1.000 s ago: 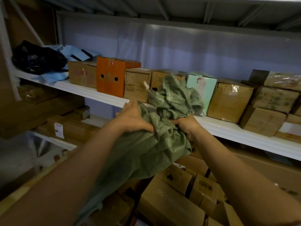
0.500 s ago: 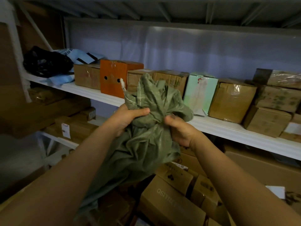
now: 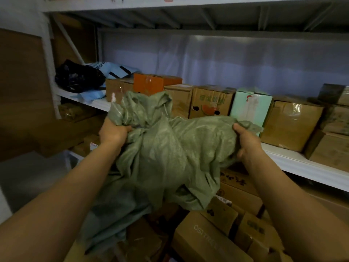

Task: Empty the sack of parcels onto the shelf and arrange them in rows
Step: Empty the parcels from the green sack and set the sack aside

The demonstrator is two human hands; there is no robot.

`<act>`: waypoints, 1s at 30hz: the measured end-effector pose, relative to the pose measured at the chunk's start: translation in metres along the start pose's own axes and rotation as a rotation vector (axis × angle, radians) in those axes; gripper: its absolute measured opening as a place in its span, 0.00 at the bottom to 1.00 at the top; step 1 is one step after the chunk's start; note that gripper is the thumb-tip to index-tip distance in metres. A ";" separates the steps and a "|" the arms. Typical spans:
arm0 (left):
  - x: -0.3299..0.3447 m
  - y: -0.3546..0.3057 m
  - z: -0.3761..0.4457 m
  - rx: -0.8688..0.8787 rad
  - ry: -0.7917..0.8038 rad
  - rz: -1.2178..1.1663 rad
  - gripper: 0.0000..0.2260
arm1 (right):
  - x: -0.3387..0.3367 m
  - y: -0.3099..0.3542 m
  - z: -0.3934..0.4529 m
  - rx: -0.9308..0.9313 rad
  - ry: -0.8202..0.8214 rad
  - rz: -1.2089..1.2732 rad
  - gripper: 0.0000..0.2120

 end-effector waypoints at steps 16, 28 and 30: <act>0.043 -0.078 -0.041 0.261 0.457 0.006 0.16 | 0.119 -0.035 -0.076 0.090 0.682 0.027 0.28; 0.041 0.014 -0.079 0.264 0.615 0.784 0.68 | 0.091 -0.014 -0.045 0.015 0.299 0.261 0.27; 0.055 0.033 -0.087 0.274 0.508 0.784 0.70 | 0.095 -0.009 -0.053 0.075 0.362 0.277 0.31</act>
Point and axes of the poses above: each hand's wrist, its own z-axis towards the middle knuckle, its own x-axis out of the palm, y = z × x, the point moved 1 cm from there along z, towards the middle knuckle, and after that the axes turned 6 degrees about z, right-handed, at the moved point
